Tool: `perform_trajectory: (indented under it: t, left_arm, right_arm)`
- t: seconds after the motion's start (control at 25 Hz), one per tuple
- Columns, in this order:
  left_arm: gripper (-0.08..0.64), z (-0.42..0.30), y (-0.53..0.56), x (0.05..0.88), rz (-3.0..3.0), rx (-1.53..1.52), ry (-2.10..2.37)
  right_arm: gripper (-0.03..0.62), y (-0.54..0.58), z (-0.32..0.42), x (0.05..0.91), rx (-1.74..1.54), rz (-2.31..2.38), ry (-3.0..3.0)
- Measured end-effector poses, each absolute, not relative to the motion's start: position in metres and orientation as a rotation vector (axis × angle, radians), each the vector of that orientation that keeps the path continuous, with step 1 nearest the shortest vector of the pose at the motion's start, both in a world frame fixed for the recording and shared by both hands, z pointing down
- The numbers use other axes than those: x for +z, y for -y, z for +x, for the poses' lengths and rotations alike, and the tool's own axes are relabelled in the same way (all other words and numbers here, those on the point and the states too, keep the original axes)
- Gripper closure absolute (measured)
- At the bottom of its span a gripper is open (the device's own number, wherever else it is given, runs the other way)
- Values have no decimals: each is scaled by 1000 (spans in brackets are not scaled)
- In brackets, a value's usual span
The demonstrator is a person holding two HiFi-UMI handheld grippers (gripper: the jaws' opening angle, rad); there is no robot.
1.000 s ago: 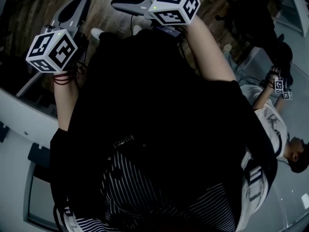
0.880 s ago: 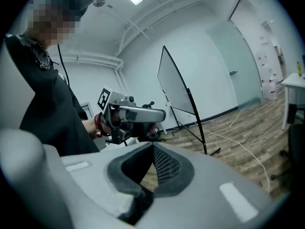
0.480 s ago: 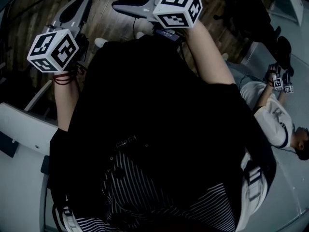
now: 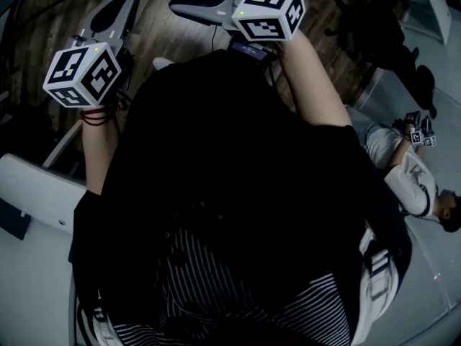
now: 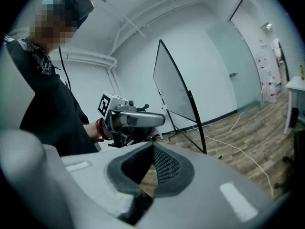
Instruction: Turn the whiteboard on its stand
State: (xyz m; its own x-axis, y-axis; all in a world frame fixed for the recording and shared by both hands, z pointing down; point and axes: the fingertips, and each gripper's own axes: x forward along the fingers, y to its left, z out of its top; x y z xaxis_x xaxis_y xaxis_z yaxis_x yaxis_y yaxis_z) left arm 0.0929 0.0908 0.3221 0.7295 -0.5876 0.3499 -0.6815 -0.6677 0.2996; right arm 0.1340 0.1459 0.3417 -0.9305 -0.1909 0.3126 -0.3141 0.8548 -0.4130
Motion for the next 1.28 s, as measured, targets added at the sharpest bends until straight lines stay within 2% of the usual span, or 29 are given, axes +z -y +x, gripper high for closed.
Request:
perform_trajectory:
  t: [0.8,1.28]
  left_arm:
    - [561,-78,-67,349,2407,198,1125]
    - [561,-96,-57,351,2361,116,1182]
  right_arm:
    - [591,-113,-21,362,634,208,2696]
    - [591,-96,-35,365,663,142,2669]
